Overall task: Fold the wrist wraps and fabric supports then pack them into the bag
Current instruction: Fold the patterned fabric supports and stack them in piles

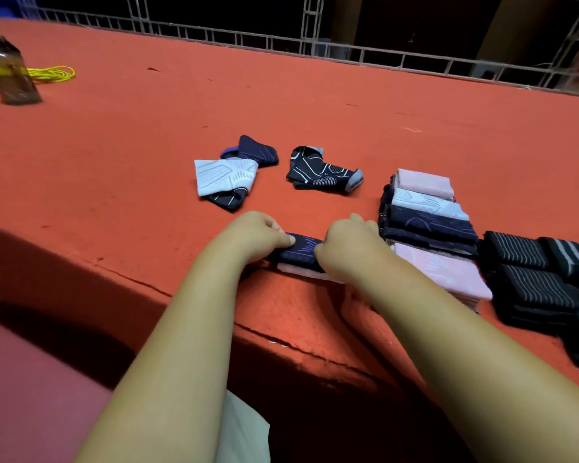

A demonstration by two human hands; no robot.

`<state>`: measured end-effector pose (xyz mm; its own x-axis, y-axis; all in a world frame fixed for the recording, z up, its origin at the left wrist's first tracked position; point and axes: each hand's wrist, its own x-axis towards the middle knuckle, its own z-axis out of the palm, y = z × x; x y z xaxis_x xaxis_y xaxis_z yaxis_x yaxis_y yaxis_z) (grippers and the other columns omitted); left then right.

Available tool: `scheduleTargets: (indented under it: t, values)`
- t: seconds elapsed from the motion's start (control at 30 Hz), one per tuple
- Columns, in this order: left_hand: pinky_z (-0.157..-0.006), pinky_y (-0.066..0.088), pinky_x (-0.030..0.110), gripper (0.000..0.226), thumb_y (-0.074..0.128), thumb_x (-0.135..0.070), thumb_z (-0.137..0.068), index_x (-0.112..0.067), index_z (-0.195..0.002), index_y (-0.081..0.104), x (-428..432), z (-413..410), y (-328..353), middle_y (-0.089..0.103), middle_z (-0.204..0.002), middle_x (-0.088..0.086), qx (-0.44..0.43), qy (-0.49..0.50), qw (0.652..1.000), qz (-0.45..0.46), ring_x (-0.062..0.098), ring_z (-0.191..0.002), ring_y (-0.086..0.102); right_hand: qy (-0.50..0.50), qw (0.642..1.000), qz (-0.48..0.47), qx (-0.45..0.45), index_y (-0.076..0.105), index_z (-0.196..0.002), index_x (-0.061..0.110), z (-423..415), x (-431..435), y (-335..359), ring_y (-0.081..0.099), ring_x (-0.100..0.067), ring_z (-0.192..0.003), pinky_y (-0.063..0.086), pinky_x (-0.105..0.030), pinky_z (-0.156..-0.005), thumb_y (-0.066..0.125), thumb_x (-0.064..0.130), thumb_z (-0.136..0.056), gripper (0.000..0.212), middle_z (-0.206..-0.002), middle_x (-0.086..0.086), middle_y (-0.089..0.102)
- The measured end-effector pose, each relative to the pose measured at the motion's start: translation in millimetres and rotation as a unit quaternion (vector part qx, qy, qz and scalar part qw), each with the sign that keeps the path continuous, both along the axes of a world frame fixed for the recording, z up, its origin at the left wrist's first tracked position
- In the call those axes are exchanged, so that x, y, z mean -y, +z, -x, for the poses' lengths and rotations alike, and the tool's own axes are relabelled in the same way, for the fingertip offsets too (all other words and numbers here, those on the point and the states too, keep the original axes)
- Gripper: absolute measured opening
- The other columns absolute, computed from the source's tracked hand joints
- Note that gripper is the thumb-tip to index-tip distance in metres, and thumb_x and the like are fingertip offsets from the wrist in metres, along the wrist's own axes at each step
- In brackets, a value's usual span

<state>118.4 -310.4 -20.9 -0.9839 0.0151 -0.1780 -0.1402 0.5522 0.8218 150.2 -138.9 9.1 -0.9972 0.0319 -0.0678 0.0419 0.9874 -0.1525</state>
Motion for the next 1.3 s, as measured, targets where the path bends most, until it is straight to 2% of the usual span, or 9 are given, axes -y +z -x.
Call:
scheduleTargets:
  t: [0.2, 0.3, 0.47, 0.63, 0.73, 0.83, 1.03, 1.17, 1.3]
  values:
    - [-0.083, 0.064, 0.044, 0.022, 0.072, -0.030, -0.097, -0.009, -0.097, 0.074, 34, 16, 1, 0.079, -0.098, 0.016, -0.048, 0.090, 0.995, -0.009, 0.035, -0.094, 0.078, 0.036, 0.994, 0.098, -0.034, 0.067, -0.093, 0.012, 51, 32, 9, 0.063, -0.042, -0.111, 0.042, -0.034, -0.077, 0.051, 0.026, -0.097, 0.022, -0.109, -0.017, 0.071]
    - [-0.072, 0.048, 0.032, 0.015, 0.068, -0.020, -0.095, -0.008, -0.093, 0.077, 60, 24, 0, 0.078, -0.099, 0.015, -0.080, 0.145, 0.980, 0.112, 0.036, -0.098, 0.072, 0.067, 0.990, 0.116, -0.040, 0.074, -0.103, 0.008, 71, 58, 9, 0.066, -0.038, -0.110, 0.051, -0.034, -0.083, 0.053, 0.024, -0.098, 0.027, -0.110, -0.016, 0.074]
    - [-0.089, 0.045, 0.029, 0.025, 0.064, -0.013, -0.097, -0.018, -0.120, 0.075, 89, 35, -11, 0.073, -0.128, 0.009, -0.098, 0.181, 0.970, 0.128, 0.030, -0.121, 0.065, 0.154, 0.983, 0.099, -0.031, 0.080, -0.112, 0.011, 107, 105, -4, 0.066, -0.035, -0.117, 0.054, -0.039, -0.098, 0.053, 0.021, -0.096, 0.033, -0.121, -0.014, 0.075]
    - [-0.079, 0.046, 0.031, 0.022, 0.064, -0.014, -0.096, -0.013, -0.113, 0.077, 106, 46, -19, 0.075, -0.112, 0.010, -0.089, 0.182, 0.975, 0.097, 0.031, -0.103, 0.069, 0.201, 0.980, -0.017, 0.004, 0.058, -0.151, 0.040, 147, 137, -19, 0.032, -0.040, -0.151, 0.030, -0.048, -0.124, 0.047, 0.046, -0.103, 0.049, -0.173, -0.003, 0.028]
    - [-0.072, 0.057, 0.049, 0.017, 0.061, -0.012, -0.089, -0.002, -0.090, 0.075, 109, 48, -20, 0.066, -0.074, 0.013, -0.082, 0.177, 0.978, 0.067, 0.028, -0.066, 0.055, 0.212, 0.974, -0.080, 0.028, 0.048, -0.157, 0.045, 161, 147, -25, 0.021, -0.040, -0.157, 0.025, -0.050, -0.124, 0.043, 0.056, -0.107, 0.052, -0.178, 0.000, 0.013]
    - [-0.072, 0.060, 0.046, 0.018, 0.061, -0.016, -0.090, -0.003, -0.088, 0.074, 109, 48, -18, 0.074, -0.074, 0.014, -0.083, 0.182, 0.979, 0.041, 0.037, -0.066, 0.065, 0.205, 0.974, -0.085, 0.035, 0.043, -0.160, 0.034, 169, 152, -30, 0.025, -0.040, -0.155, 0.028, -0.050, -0.121, 0.039, 0.056, -0.109, 0.056, -0.175, -0.002, 0.021]
    - [-0.079, 0.063, 0.050, 0.018, 0.060, -0.017, -0.090, -0.003, -0.086, 0.072, 105, 46, -14, 0.075, -0.084, 0.022, -0.076, 0.199, 0.977, 0.022, 0.042, -0.073, 0.067, 0.168, 0.965, 0.194, -0.059, 0.065, -0.120, 0.025, 164, 126, -15, 0.060, -0.031, -0.113, 0.048, -0.036, -0.089, 0.039, 0.018, -0.108, 0.030, -0.122, -0.008, 0.064]
    - [-0.083, 0.063, 0.046, 0.018, 0.057, -0.017, -0.092, -0.010, -0.092, 0.074, 96, 41, -6, 0.077, -0.086, 0.014, -0.095, 0.203, 0.975, 0.000, 0.038, -0.086, 0.075, 0.114, 0.918, 0.370, -0.085, 0.059, -0.151, 0.027, 147, 92, 11, 0.062, -0.008, -0.116, 0.046, -0.021, -0.088, 0.042, 0.016, -0.112, 0.045, -0.137, 0.007, 0.065]
    - [-0.086, 0.054, 0.030, 0.019, 0.058, -0.018, -0.096, -0.023, -0.100, 0.076, 80, 42, 5, 0.074, -0.097, -0.006, -0.178, 0.229, 0.956, -0.046, 0.022, -0.098, 0.071, 0.060, 0.842, 0.527, -0.098, 0.076, -0.122, 0.037, 129, 58, 38, 0.067, -0.017, -0.089, 0.046, -0.036, -0.082, 0.041, 0.011, -0.109, 0.045, -0.096, 0.007, 0.075]
